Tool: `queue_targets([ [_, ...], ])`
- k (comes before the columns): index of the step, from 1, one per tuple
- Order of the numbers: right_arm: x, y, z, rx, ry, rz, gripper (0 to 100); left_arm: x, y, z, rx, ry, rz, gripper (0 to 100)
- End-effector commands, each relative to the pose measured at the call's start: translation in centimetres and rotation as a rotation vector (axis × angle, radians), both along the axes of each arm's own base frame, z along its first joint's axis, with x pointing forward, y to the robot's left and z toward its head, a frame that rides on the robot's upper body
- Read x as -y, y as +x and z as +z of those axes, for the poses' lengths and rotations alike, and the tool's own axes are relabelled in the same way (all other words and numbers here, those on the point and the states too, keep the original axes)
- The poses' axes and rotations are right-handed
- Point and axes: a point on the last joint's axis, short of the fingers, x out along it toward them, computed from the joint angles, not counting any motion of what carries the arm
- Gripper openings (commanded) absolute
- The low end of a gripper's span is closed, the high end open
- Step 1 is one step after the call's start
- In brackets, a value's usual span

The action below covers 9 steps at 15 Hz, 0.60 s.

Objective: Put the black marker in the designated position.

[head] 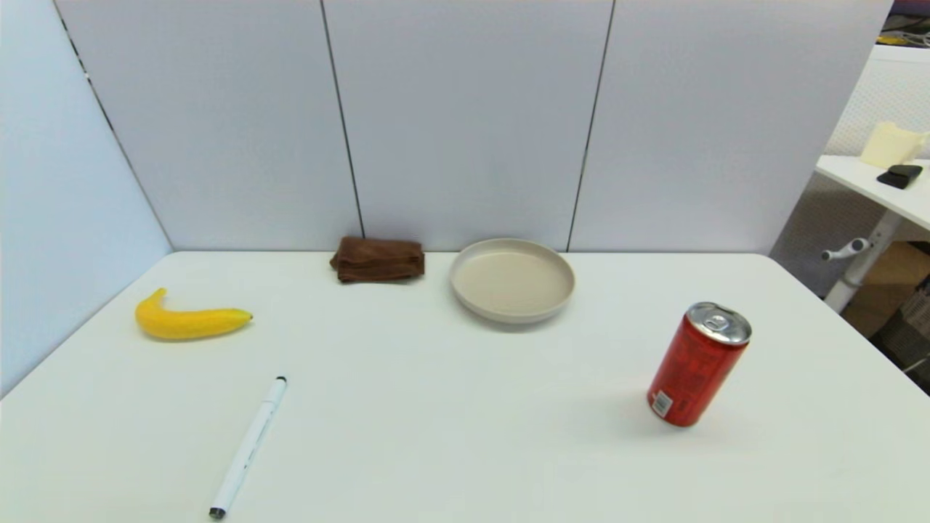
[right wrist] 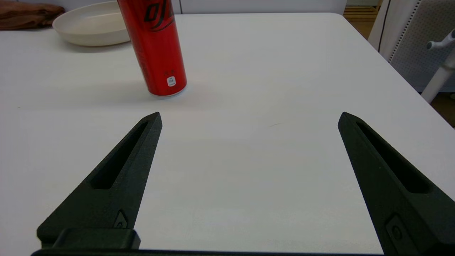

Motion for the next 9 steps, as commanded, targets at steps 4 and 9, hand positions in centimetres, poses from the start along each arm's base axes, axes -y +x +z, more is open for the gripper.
queue_targets([
  [4, 0.00, 0.01, 0.01, -0.001, 0.000, 0.001, 100, 0.00, 0.01, 0.00, -0.001, 0.001, 0.000, 100],
  [9, 0.00, 0.01, 0.01, -0.001, 0.000, 0.001, 100, 0.00, 0.01, 0.00, -0.001, 0.001, 0.000, 100],
])
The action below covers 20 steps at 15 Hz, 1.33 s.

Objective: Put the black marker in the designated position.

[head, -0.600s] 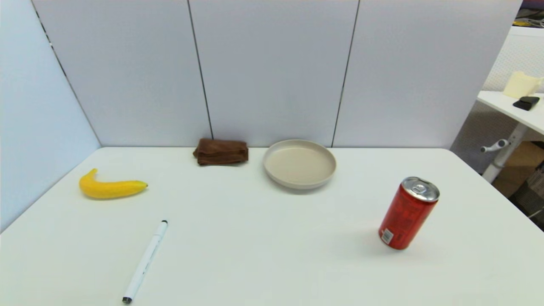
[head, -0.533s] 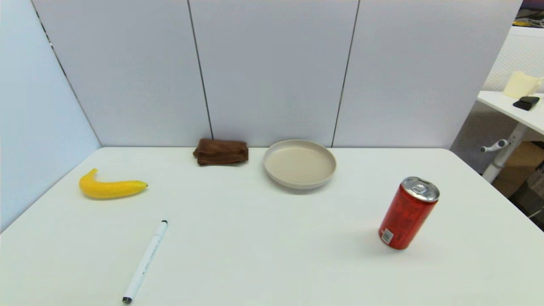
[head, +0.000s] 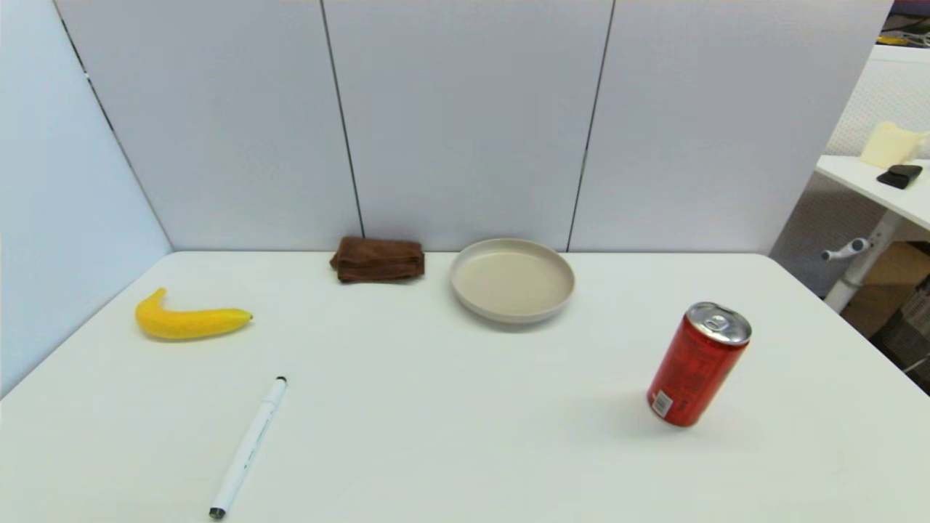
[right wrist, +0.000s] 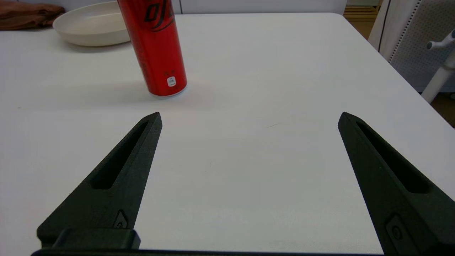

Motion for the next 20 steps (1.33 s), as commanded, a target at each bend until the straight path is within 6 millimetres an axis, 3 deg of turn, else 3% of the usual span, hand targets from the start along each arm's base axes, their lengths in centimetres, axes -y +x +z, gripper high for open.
queue_targets([
  [1, 0.0, 0.0, 0.0, -0.001, 0.000, 0.000, 100, 0.0, 0.0, 0.0, -0.001, 0.001, 0.000, 100],
  [9, 0.0, 0.0, 0.0, -0.001, 0.000, 0.000, 100, -0.1, 0.2, 0.1, -0.020, -0.027, 0.024, 100],
  [10, 0.0, 0.0, 0.0, -0.001, 0.000, 0.000, 100, 0.0, 0.4, 1.4, -0.016, -0.019, 0.018, 100],
  [12, 0.0, 0.0, 0.0, -0.001, 0.000, 0.000, 100, 0.1, 1.5, 6.3, -0.060, 0.020, -0.023, 100],
  [13, 0.0, 0.0, 0.0, -0.001, 0.000, 0.000, 100, 0.1, 2.9, 9.2, -0.143, 0.033, -0.058, 100],
  [16, 0.0, 0.0, 0.0, -0.001, 0.000, 0.000, 100, 0.8, 8.0, 13.7, -0.292, 0.047, -0.147, 100],
  [18, 0.0, 0.0, 0.0, -0.001, 0.000, 0.000, 100, 1.9, 11.9, 15.4, -0.361, 0.061, -0.211, 100],
  [20, 0.0, 0.0, 0.0, -0.001, 0.000, 0.000, 100, 3.2, 15.9, 15.6, -0.457, 0.077, -0.229, 100],
])
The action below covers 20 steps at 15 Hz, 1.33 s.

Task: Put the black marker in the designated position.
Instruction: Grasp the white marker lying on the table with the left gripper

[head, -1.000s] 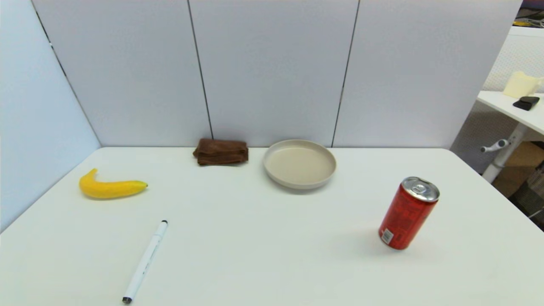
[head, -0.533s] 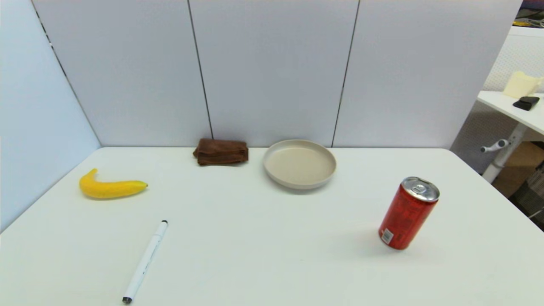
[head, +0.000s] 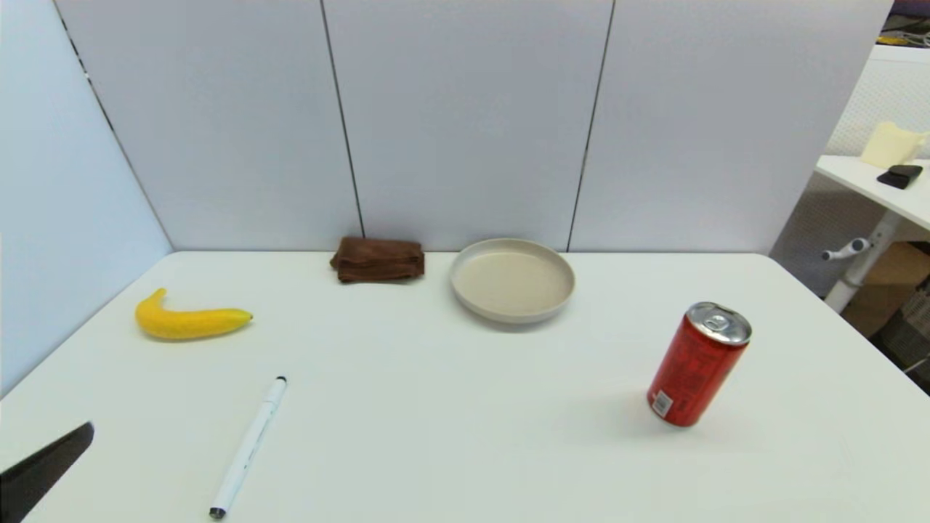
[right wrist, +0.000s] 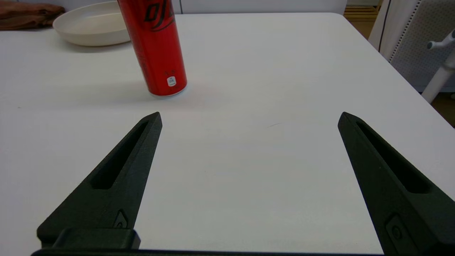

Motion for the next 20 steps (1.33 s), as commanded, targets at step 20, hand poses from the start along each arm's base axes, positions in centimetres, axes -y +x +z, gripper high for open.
queue_targets([
  [20, 0.0, 0.0, 0.0, -0.001, 0.000, 0.000, 100, 6.3, 17.7, -6.1, -0.783, 0.115, 0.037, 100],
])
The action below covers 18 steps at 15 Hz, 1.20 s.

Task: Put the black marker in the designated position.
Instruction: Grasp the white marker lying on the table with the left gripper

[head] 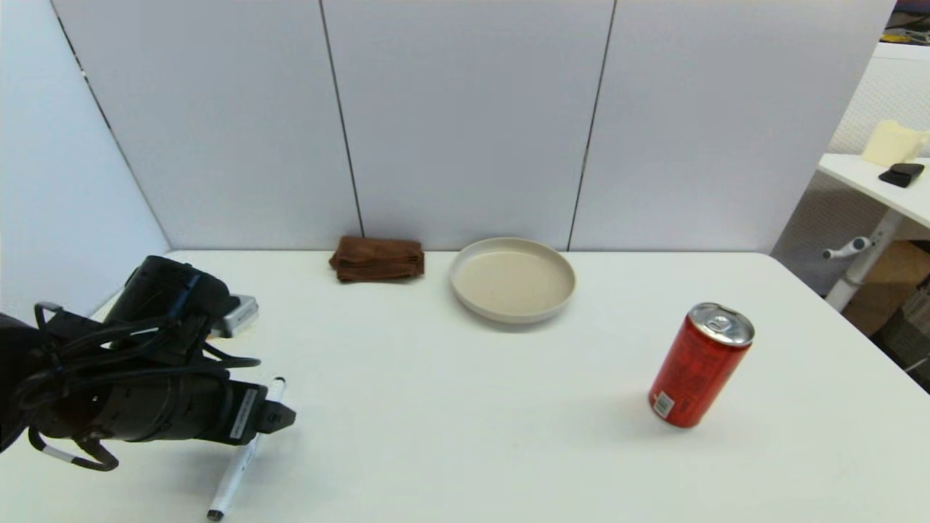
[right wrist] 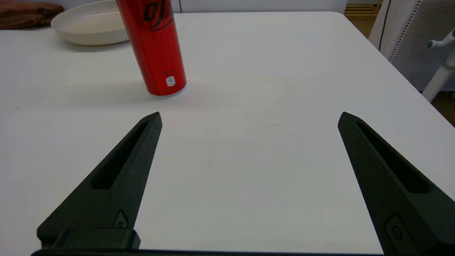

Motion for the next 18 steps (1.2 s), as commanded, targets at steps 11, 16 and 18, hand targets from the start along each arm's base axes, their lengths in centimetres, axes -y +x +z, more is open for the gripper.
queue_targets([
  [11, 0.0, 0.0, 0.0, -0.001, 0.000, 0.001, 100, 0.1, -0.8, -1.3, -0.049, 0.006, 0.005, 100],
  [16, 0.0, 0.0, 0.0, -0.001, 0.000, 0.001, 100, 0.2, -0.8, -1.4, -0.053, 0.007, -0.001, 0],
  [18, 0.0, 0.0, 0.0, -0.001, 0.000, 0.001, 100, 0.2, -1.0, -1.7, -0.060, 0.010, -0.002, 0],
])
